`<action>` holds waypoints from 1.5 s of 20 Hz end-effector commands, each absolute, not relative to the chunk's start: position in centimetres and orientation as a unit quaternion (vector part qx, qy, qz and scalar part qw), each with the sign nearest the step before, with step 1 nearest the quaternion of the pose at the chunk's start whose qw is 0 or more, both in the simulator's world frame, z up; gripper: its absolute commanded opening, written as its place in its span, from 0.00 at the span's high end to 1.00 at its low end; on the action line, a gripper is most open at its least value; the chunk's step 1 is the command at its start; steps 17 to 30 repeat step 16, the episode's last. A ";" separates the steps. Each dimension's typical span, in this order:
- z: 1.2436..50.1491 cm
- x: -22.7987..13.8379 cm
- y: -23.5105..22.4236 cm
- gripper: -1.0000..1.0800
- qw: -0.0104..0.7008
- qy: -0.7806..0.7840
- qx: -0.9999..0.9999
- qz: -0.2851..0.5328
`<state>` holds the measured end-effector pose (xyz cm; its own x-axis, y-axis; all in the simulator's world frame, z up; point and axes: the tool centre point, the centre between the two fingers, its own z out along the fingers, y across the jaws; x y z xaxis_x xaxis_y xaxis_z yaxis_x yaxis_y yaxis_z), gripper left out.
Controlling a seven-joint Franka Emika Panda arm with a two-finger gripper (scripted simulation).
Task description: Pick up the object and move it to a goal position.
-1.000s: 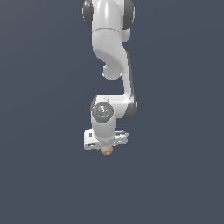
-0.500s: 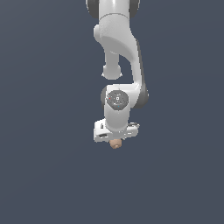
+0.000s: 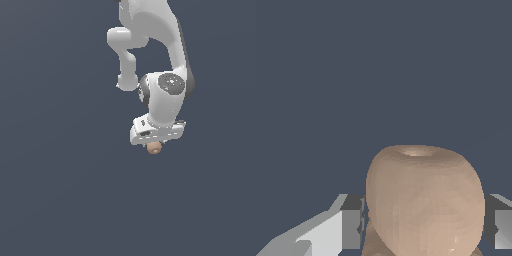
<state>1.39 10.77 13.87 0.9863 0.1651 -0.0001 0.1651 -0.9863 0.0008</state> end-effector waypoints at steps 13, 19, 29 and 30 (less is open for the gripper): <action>20.6 -2.8 20.3 1.00 0.000 0.082 0.997 0.000; 20.8 -2.9 20.7 1.00 0.000 0.082 0.997 0.000; 20.8 -2.9 20.7 1.00 0.000 0.082 0.997 0.000; 20.8 -2.9 20.7 1.00 0.000 0.082 0.997 0.000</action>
